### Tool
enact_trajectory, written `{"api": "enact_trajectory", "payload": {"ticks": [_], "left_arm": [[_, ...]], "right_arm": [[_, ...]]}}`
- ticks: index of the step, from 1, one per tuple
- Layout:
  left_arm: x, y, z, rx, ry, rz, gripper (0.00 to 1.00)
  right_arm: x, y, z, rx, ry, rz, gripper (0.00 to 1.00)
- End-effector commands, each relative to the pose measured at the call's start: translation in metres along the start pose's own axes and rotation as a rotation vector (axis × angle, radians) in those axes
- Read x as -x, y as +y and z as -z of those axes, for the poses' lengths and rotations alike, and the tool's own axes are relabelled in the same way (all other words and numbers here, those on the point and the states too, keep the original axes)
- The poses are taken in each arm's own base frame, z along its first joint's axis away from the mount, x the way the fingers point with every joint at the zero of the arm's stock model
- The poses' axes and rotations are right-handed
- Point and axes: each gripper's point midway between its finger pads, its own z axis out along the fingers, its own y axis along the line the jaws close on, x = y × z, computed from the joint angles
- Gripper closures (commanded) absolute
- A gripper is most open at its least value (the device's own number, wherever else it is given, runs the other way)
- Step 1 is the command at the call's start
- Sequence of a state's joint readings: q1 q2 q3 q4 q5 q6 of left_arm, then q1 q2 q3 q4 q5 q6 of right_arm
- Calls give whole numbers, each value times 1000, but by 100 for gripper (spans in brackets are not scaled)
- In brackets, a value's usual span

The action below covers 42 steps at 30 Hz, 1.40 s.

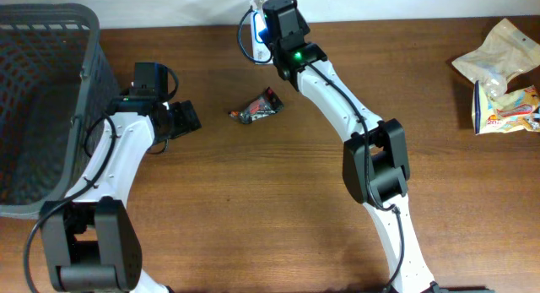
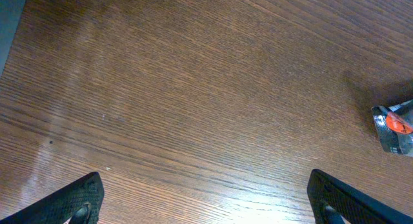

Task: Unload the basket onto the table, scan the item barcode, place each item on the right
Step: 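Raise the Kleenex pack to the scanner window, then carry the Kleenex pack to the right edge and release it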

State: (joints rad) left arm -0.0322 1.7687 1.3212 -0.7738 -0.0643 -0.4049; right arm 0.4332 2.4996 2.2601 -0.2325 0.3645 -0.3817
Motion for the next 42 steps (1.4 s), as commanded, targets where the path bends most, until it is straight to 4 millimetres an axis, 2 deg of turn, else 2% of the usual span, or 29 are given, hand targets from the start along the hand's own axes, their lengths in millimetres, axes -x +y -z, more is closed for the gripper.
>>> {"api": "enact_trajectory", "payload": {"ticks": [1, 3, 5, 8, 10, 12, 13, 14, 15, 17, 19, 21, 23, 26, 28, 30, 31, 33, 36, 42], "left_arm": [[8, 0, 10, -2, -35, 9, 1], [8, 0, 10, -2, -35, 9, 1], [8, 0, 10, -3, -35, 9, 1], [8, 0, 10, -2, -35, 9, 1], [8, 0, 10, -3, -36, 9, 1], [8, 0, 10, -3, -35, 9, 1], [8, 0, 10, -3, -36, 9, 1], [8, 0, 10, -3, -35, 9, 1], [8, 0, 10, -3, -35, 9, 1], [8, 0, 10, -3, -35, 9, 1], [8, 0, 10, -2, -35, 9, 1], [8, 0, 10, -3, -35, 9, 1], [8, 0, 10, -3, -35, 9, 1], [8, 0, 10, -2, -35, 9, 1], [8, 0, 10, -3, -36, 9, 1], [8, 0, 10, -2, -35, 9, 1], [8, 0, 10, -2, -35, 9, 1], [8, 0, 10, -2, -35, 9, 1], [8, 0, 10, -3, -35, 9, 1], [8, 0, 10, -3, -36, 9, 1]], "right_arm": [[5, 6, 0, 20, -18, 6, 96], [4, -9, 1, -65, 2, -35, 96], [3, -48, 12, -221, 29, -142, 96], [4, -99, 30, -325, 49, -239, 96], [-8, -157, 51, -387, 85, -381, 96], [-33, -208, 69, -442, 144, -494, 96], [-63, -248, 84, -501, 211, -567, 96], [-84, -270, 93, -538, 259, -601, 96], [-124, -302, 109, -596, 353, -655, 96], [-182, -336, 130, -676, 485, -740, 96], [-237, -361, 147, -698, 603, -822, 96], [-279, -376, 155, -641, 667, -916, 96], [-311, -389, 162, -591, 691, -1010, 96], [-350, -402, 174, -624, 738, -1063, 96], [-378, -402, 176, -638, 792, -1082, 94], [-396, -400, 176, -640, 826, -1094, 88], [-400, -399, 175, -639, 831, -1097, 75], [-400, -399, 175, -637, 831, -1097, 42], [-388, -403, 187, -640, 823, -1098, 0], [-336, -426, 225, -672, 706, -1101, 2]]}}
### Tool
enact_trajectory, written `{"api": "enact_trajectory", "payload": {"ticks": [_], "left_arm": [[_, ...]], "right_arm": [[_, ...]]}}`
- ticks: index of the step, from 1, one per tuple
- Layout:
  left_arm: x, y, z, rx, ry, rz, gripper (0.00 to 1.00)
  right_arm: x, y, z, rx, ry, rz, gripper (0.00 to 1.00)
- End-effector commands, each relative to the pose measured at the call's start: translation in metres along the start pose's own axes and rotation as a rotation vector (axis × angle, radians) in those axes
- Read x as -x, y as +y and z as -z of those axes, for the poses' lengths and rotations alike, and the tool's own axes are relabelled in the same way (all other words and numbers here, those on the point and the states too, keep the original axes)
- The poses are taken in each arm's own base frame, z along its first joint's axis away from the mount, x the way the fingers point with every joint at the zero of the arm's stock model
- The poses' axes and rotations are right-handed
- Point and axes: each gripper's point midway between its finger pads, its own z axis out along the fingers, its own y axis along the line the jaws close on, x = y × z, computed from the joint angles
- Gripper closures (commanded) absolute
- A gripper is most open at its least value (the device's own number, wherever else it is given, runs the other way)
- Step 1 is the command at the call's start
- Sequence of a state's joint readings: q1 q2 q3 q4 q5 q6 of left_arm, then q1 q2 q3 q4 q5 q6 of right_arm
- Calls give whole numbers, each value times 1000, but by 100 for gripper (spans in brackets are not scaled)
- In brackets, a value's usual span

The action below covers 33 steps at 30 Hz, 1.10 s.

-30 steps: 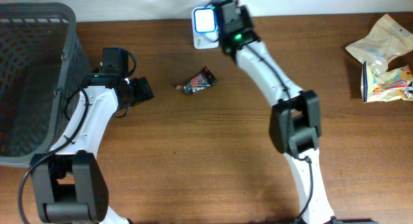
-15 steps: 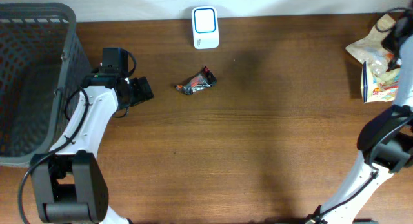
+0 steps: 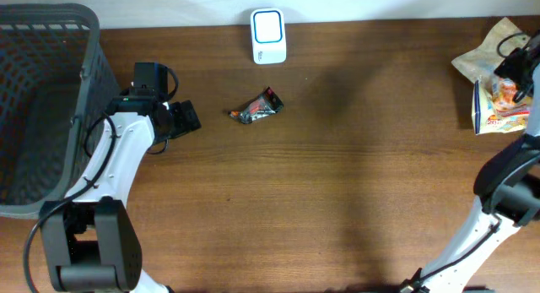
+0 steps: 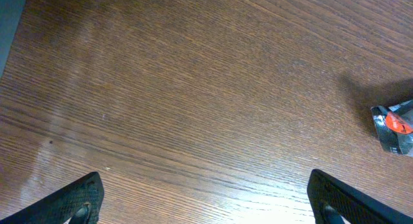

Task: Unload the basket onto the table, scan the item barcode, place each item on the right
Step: 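Carry the Kleenex pack to the right edge and release it, then reach the right gripper to the hex wrench set and grasp it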

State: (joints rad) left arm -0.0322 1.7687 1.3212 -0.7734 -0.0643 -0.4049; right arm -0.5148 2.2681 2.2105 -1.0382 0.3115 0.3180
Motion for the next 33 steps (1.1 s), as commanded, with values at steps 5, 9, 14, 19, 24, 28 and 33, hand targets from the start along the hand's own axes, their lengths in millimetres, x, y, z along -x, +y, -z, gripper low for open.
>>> {"api": "enact_trajectory", "payload": {"ticks": [5, 9, 14, 19, 24, 28, 33], "left_arm": [[8, 0, 10, -2, -35, 9, 1], [8, 0, 10, -2, -35, 9, 1], [8, 0, 10, -2, -35, 9, 1], [8, 0, 10, -3, -35, 9, 1], [8, 0, 10, -2, -35, 9, 1], [8, 0, 10, -2, -35, 9, 1], [8, 0, 10, -2, -35, 9, 1]], "right_arm": [[-1, 81, 137, 605, 3, 28, 1], [-82, 185, 205, 1024, 209, 273, 3], [-208, 278, 248, 1085, 393, 546, 3], [-305, 331, 226, 767, 482, 432, 1], [-379, 378, 258, 791, 397, 497, 0], [-407, 382, 253, 644, 397, 251, 15], [-440, 399, 227, 593, 414, 176, 14]]}}
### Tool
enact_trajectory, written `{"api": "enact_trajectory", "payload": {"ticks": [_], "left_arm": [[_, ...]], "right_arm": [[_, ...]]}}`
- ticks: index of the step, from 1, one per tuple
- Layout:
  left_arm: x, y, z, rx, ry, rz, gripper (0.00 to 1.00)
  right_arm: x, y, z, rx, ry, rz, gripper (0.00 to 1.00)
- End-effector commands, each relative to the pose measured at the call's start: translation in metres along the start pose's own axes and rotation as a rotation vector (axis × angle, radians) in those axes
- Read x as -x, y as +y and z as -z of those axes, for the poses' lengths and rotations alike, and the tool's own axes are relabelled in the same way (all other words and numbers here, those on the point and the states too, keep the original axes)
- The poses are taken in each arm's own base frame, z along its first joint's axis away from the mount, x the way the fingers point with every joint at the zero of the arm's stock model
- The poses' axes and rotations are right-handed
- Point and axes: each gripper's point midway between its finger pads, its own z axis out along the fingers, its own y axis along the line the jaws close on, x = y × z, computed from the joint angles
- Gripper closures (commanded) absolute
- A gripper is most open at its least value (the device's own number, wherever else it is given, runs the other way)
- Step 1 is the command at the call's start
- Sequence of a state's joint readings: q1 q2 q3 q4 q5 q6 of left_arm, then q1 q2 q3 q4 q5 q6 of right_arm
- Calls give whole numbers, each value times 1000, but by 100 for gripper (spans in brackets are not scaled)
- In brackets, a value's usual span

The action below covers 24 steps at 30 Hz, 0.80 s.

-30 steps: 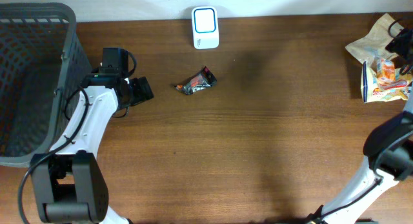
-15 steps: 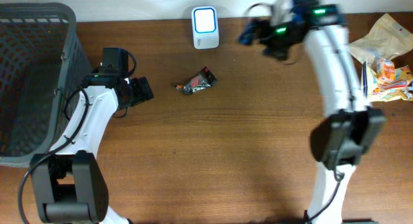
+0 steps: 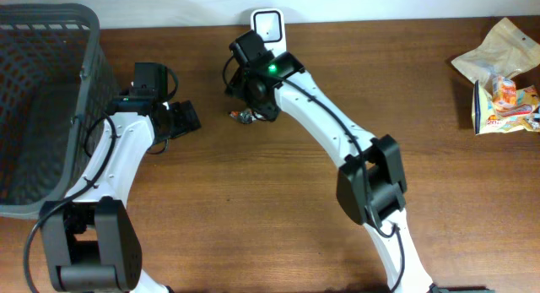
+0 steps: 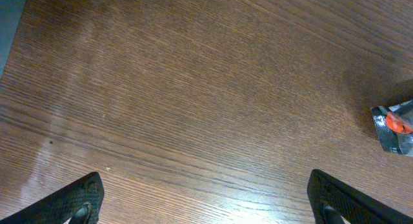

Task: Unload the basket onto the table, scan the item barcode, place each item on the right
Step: 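Reach the right gripper to the hex wrench set and grasp it, then lift the hex wrench set off the table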

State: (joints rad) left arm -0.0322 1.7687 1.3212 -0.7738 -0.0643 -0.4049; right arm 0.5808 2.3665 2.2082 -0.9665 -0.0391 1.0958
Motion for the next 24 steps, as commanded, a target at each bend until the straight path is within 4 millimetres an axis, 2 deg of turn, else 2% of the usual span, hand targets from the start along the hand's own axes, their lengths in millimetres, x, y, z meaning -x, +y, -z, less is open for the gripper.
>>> {"api": "enact_trajectory", "payload": {"ticks": [1, 4, 6, 7, 9, 13, 15, 17, 19, 21, 24], "left_arm": [[8, 0, 10, -3, -35, 9, 1], [8, 0, 10, -2, -35, 9, 1], [8, 0, 10, -2, -35, 9, 1], [8, 0, 10, -3, -35, 9, 1], [8, 0, 10, -3, -35, 9, 1], [8, 0, 10, -2, -35, 9, 1], [8, 0, 10, -3, -35, 9, 1], [8, 0, 10, -3, -35, 9, 1], [8, 0, 10, -3, -35, 9, 1], [8, 0, 10, -2, -35, 9, 1], [8, 0, 10, -3, -35, 9, 1]], "right_arm": [[2, -11, -38, -46, -33, -94, 15], [1, -14, -50, -55, -33, -104, 15], [2, -22, -59, -84, -43, -104, 20], [3, -32, -64, -125, -60, -103, 26], [1, -52, -64, -203, -49, -107, 27], [1, -100, -52, -365, 21, -122, 28], [4, -115, -44, -395, 87, -45, 28], [14, -117, -35, -379, 113, 110, 27], [31, -106, -27, -315, 106, 335, 27], [45, -92, -29, -248, 87, 653, 23], [52, -82, -30, -216, 86, 977, 23]]}}
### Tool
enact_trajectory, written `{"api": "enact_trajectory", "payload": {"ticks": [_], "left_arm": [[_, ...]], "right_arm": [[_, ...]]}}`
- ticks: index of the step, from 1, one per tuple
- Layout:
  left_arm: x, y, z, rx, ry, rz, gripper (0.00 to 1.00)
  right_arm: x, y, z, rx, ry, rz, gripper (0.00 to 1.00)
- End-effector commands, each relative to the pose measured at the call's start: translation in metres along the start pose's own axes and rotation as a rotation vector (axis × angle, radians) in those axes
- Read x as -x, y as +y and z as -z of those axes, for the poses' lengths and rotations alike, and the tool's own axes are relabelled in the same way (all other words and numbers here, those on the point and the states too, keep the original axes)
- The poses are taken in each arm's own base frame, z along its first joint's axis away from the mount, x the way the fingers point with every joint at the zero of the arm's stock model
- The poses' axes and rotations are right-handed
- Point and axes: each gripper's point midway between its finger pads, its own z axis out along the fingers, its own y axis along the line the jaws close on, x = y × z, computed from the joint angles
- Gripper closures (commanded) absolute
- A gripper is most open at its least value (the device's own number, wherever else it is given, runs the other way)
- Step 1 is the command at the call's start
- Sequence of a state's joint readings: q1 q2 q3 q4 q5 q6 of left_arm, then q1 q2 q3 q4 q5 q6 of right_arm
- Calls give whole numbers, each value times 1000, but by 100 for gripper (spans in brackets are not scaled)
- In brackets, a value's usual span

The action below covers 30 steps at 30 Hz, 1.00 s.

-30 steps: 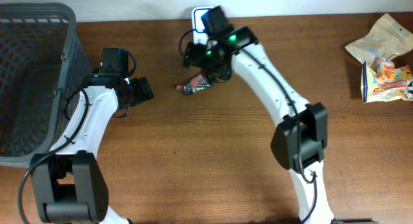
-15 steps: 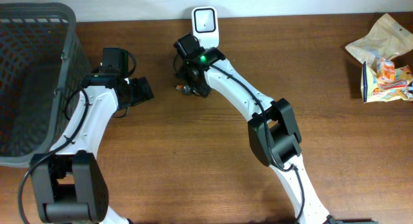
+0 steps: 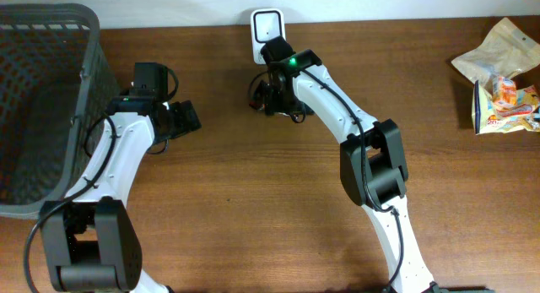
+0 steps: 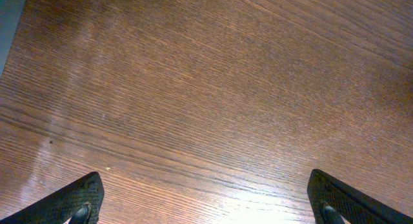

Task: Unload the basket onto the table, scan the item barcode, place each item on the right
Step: 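Lift the hex wrench set off the table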

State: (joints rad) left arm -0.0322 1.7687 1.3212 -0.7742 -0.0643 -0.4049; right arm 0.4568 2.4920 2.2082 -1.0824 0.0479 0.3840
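The white scanner [image 3: 268, 27] with a blue-framed window stands at the table's back edge. My right gripper [image 3: 263, 97] hangs just in front of it, shut on the small dark snack packet [image 3: 256, 92]. Only a dark bit of the packet shows at the fingers, and the spot where it lay is bare wood. My left gripper [image 3: 184, 117] rests over the table to the left, open. In the left wrist view the left gripper [image 4: 206, 208] has its fingertips [image 4: 80, 199] wide apart over bare wood, with no packet in sight.
A dark grey mesh basket [image 3: 80, 48] fills the left end of the table. Several crinkled snack bags [image 3: 502, 73] lie at the far right edge. The right arm's links [image 3: 371, 158] stretch across the middle of the table.
The right gripper was down over the packet on the table. Now it is a little right and nearer the scanner, and the packet is gone from the wood and from the left wrist view.
The right arm was first over the scanner with the packet lying on the table. Then it was at the far right by the snack bags. Then it stood over the packet. Now the packet is off the table, in front of the scanner. The left arm stayed still.
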Motion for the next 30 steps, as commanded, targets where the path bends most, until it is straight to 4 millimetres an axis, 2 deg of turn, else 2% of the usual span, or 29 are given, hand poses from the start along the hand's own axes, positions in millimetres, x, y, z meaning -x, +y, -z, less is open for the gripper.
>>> {"api": "enact_trajectory", "payload": {"ticks": [1, 3, 6, 8, 9, 10, 11, 15, 21, 24, 30], "left_arm": [[8, 0, 10, -3, -36, 9, 1], [8, 0, 10, -3, -35, 9, 1], [8, 0, 10, -3, -36, 9, 1], [8, 0, 10, -3, -35, 9, 1], [8, 0, 10, -3, -36, 9, 1], [8, 0, 10, -3, -36, 9, 1], [8, 0, 10, -3, -36, 9, 1], [8, 0, 10, -3, -36, 9, 1], [8, 0, 10, -3, -35, 9, 1], [8, 0, 10, -3, -36, 9, 1], [8, 0, 10, -3, -36, 9, 1]], "right_arm": [[21, 1, 25, -21, -90, 510, 22], [40, -4, 32, -97, -155, 669, 15], [62, 3, 34, -125, -244, 847, 13], [58, 19, 32, -34, -257, 912, 12], [53, 27, 32, 21, -256, 919, 16], [46, 36, 31, 85, -248, 925, 29], [41, 38, 30, 111, -234, 924, 38], [24, 31, 23, 121, -150, 844, 41], [7, 24, 20, 124, -76, 844, 42], [-1, 21, 19, 126, -32, 769, 46], [24, 31, 18, 135, -132, 623, 46]]}}
